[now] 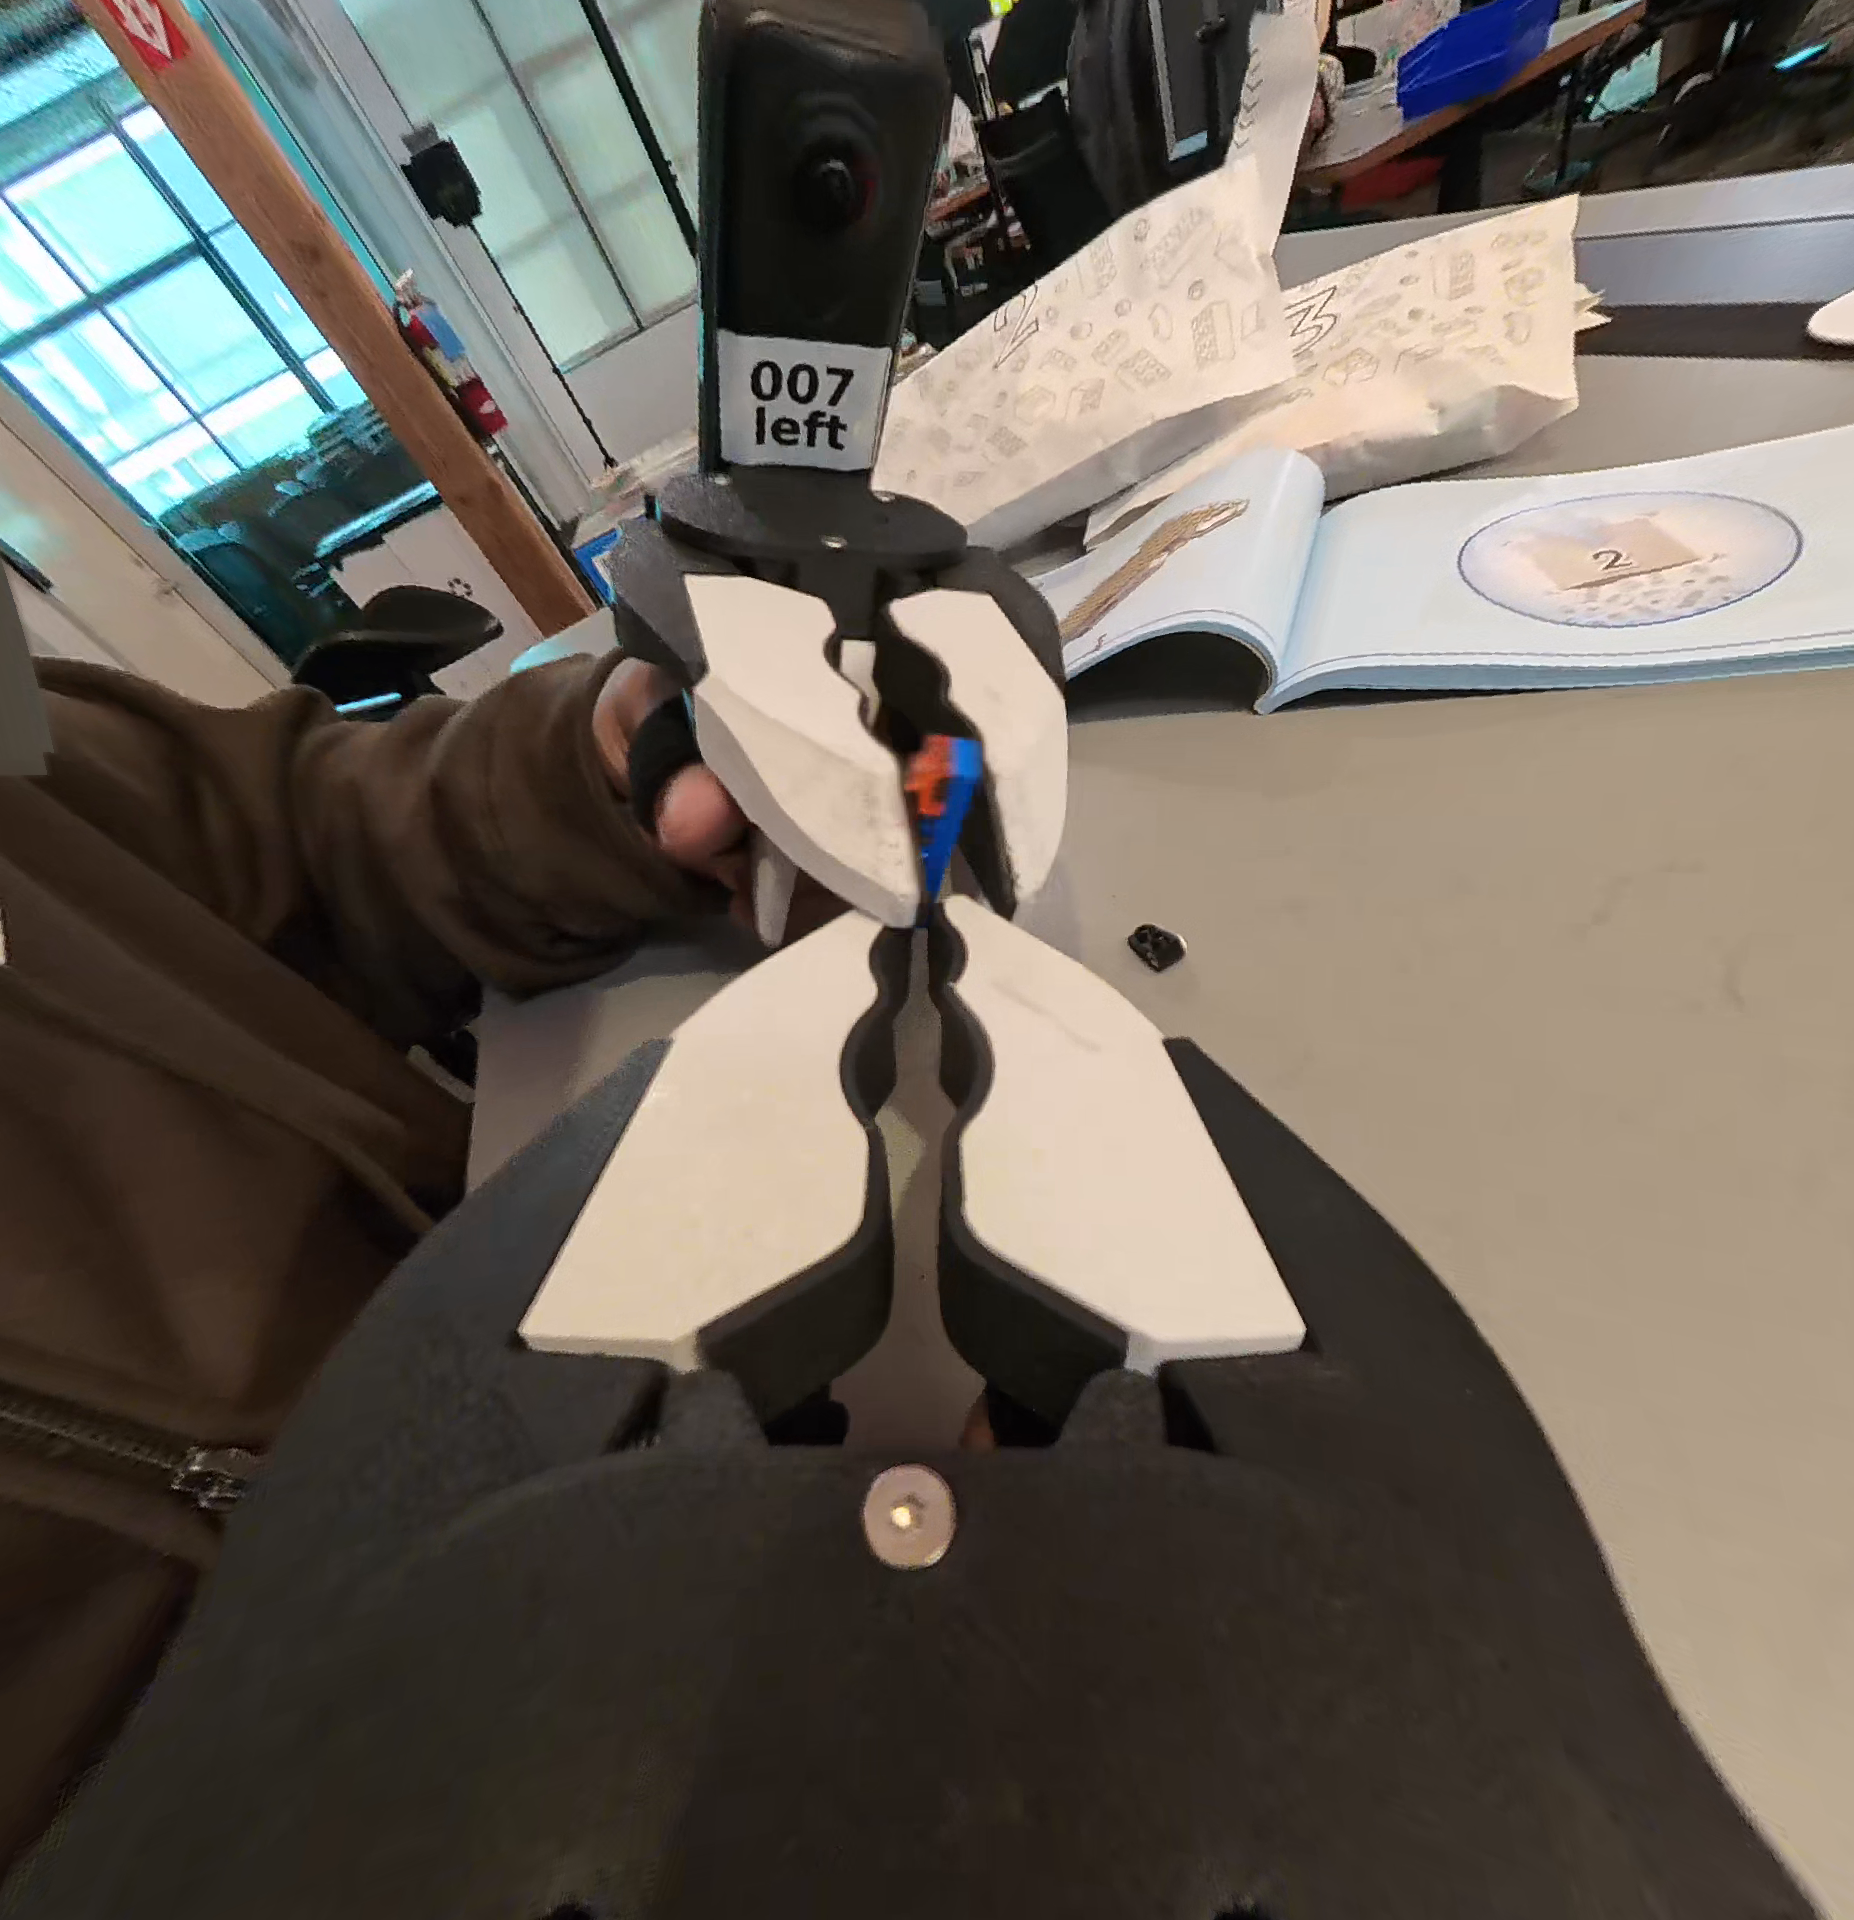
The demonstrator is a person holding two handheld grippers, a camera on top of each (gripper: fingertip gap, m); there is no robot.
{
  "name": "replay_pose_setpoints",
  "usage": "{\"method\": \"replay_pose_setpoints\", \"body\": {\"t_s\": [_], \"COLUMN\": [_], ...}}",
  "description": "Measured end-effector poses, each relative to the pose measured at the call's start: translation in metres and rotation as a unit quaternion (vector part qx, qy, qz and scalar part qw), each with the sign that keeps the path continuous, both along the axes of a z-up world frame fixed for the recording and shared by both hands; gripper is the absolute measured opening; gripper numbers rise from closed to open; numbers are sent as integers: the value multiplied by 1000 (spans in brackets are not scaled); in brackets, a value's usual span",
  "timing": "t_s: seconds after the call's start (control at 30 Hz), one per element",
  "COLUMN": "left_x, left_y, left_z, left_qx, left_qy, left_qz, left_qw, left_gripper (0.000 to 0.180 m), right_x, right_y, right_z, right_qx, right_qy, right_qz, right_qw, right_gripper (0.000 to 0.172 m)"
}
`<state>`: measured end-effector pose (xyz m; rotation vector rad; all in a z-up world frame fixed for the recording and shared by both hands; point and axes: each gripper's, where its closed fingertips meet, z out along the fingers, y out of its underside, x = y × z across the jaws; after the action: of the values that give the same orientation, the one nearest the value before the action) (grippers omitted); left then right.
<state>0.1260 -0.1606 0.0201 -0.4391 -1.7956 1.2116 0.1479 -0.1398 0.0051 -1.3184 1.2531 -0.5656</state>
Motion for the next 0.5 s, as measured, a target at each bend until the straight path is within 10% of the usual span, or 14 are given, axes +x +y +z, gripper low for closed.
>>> {"method": "replay_pose_setpoints", "body": {"t_s": [0.17,0.33,0.5], "left_x": [17,46,42], "left_y": [-14,-28,-28], "left_z": [-10,-16,-12], "left_qx": [-60,-177,-251], "left_qy": [-161,-441,-562], "left_qz": [89,214,234], "left_qw": [981,853,753], "left_gripper": [6,6,6], "right_x": [-4,-1,7], "right_y": [-15,-35,-34], "right_z": [-8,1,6], "right_qx": [-46,27,65], "right_qy": [31,40,38], "right_qz": [-33,-108,-138], "right_qw": [998,993,988], "right_gripper": [11,17,23]}}
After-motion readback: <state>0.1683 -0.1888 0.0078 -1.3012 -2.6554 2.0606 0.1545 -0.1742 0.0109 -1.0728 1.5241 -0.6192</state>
